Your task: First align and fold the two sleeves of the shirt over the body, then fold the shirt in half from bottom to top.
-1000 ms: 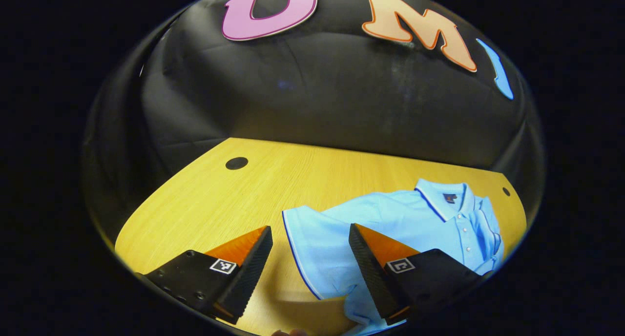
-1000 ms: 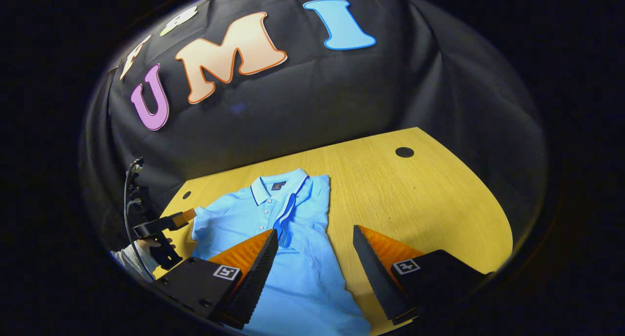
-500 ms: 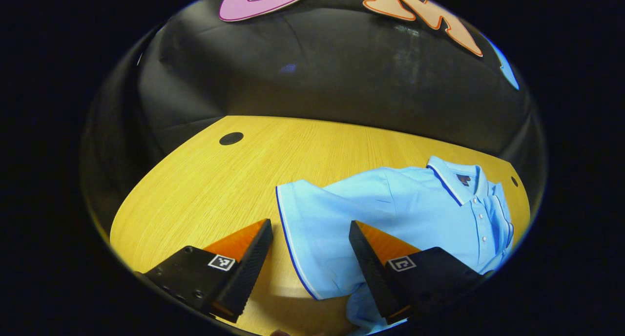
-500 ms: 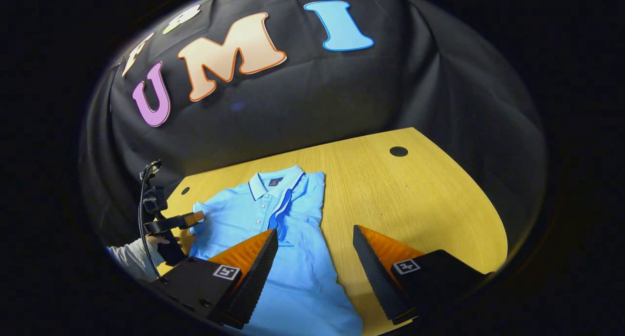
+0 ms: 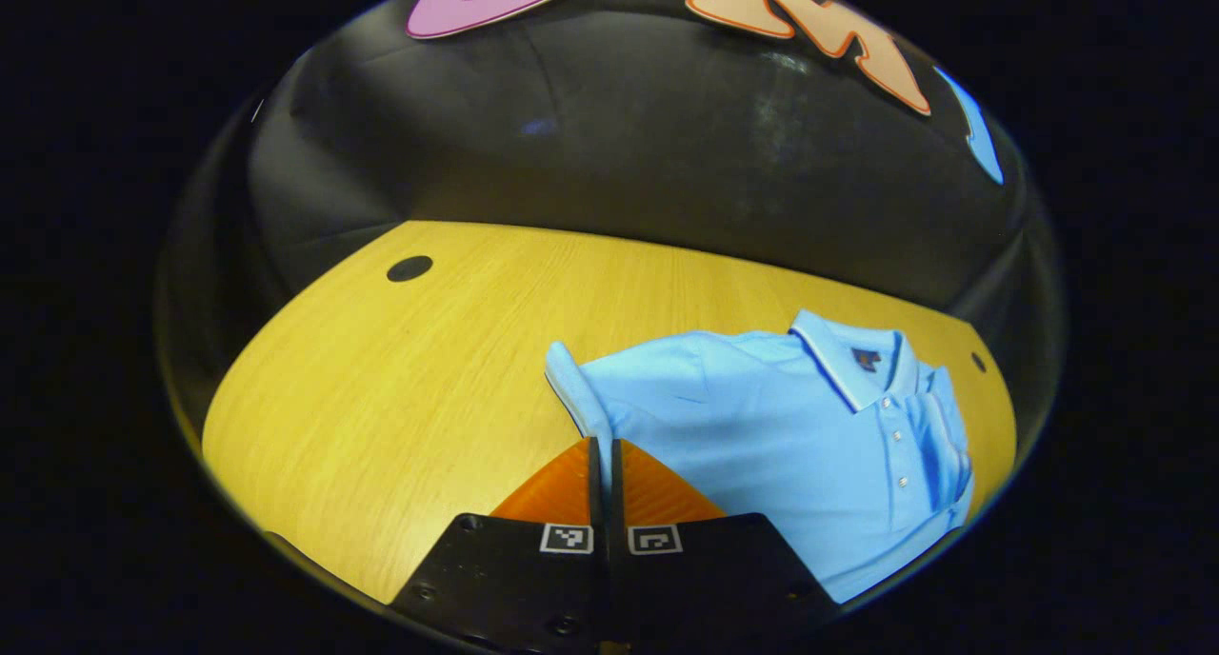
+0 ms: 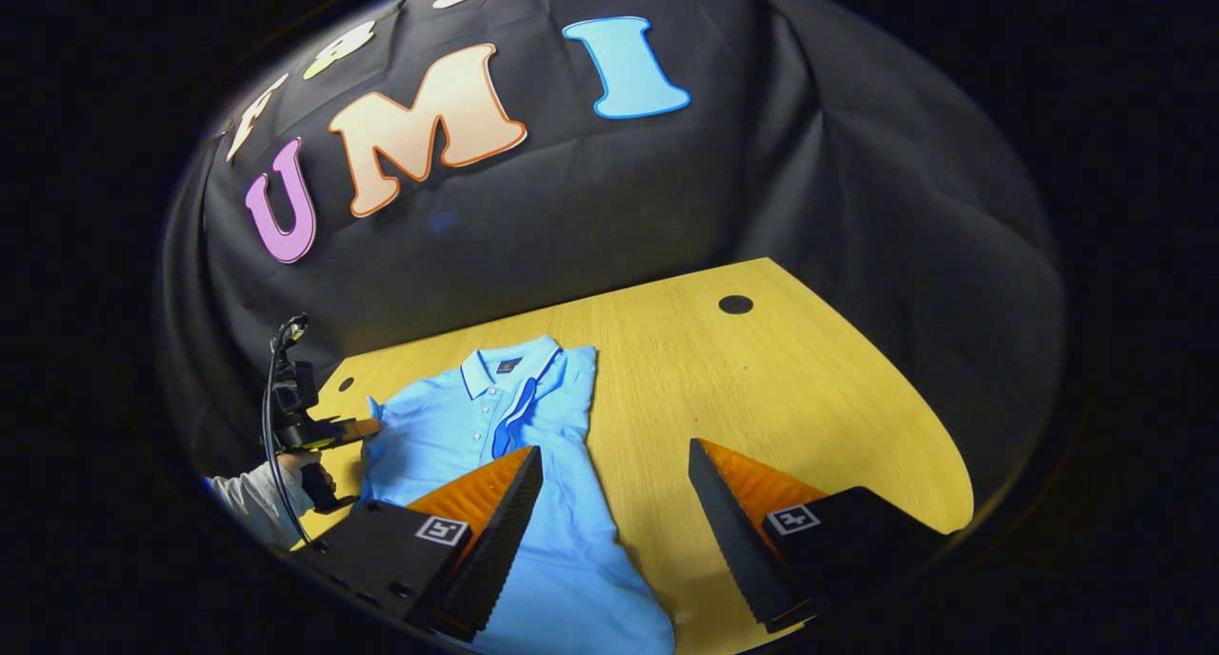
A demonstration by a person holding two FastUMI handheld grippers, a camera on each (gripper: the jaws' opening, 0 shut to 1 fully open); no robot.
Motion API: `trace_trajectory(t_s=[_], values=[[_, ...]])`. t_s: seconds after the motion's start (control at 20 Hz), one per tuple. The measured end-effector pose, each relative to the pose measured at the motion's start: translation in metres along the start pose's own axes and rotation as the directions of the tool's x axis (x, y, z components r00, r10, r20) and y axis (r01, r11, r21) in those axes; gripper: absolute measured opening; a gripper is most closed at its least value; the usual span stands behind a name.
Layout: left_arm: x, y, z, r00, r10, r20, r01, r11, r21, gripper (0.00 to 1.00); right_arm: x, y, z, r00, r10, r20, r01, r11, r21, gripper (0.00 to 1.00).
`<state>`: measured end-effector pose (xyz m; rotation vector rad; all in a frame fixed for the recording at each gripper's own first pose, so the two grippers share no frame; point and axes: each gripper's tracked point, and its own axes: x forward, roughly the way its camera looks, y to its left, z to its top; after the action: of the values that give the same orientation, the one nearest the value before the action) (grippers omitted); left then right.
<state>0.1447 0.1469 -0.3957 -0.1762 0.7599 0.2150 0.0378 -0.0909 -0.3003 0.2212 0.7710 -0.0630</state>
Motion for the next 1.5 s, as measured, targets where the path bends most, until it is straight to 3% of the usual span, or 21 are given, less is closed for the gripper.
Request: trace_trajectory(t_s=[0.35,0.6,0.85,0.95,1.05,1.2,1.5], values=[[-0.025,-0.085,0.027,0.989,-0.140,0.044,0.135,0.985,0.111,0.00,-0.018,-0.027,-0.008,0.999,-0.044,0.016,0.044,0.999,0.032,0.97],[-0.027,-0.145,0.007,0.970,-0.243,-0.005,0.240,0.955,0.174,0.00,-0.015,-0.020,-0.014,0.999,-0.036,0.008,0.036,0.997,0.066,0.97],[-0.011,-0.162,-0.023,0.963,-0.259,-0.078,0.270,0.942,0.200,0.00,-0.001,-0.004,-0.022,0.999,-0.034,-0.011,0.035,0.997,0.066,0.97],[-0.011,-0.169,-0.029,0.947,-0.306,-0.098,0.319,0.927,0.195,0.02,0.004,0.002,-0.025,0.999,-0.037,-0.015,0.037,0.998,0.057,0.97],[-0.019,-0.176,-0.031,0.923,-0.369,-0.110,0.384,0.905,0.183,0.38,0.008,0.006,-0.029,0.999,-0.042,-0.018,0.042,0.998,0.050,0.97],[-0.039,-0.169,-0.017,0.921,-0.386,-0.046,0.386,0.894,0.226,0.99,0.003,0.017,-0.026,0.999,-0.044,0.013,0.044,0.998,0.041,0.98],[-0.117,-0.128,-0.008,0.942,-0.330,0.060,0.303,0.915,0.266,0.95,-0.031,0.029,-0.034,0.999,0.038,0.028,-0.037,0.998,-0.051,0.98]])
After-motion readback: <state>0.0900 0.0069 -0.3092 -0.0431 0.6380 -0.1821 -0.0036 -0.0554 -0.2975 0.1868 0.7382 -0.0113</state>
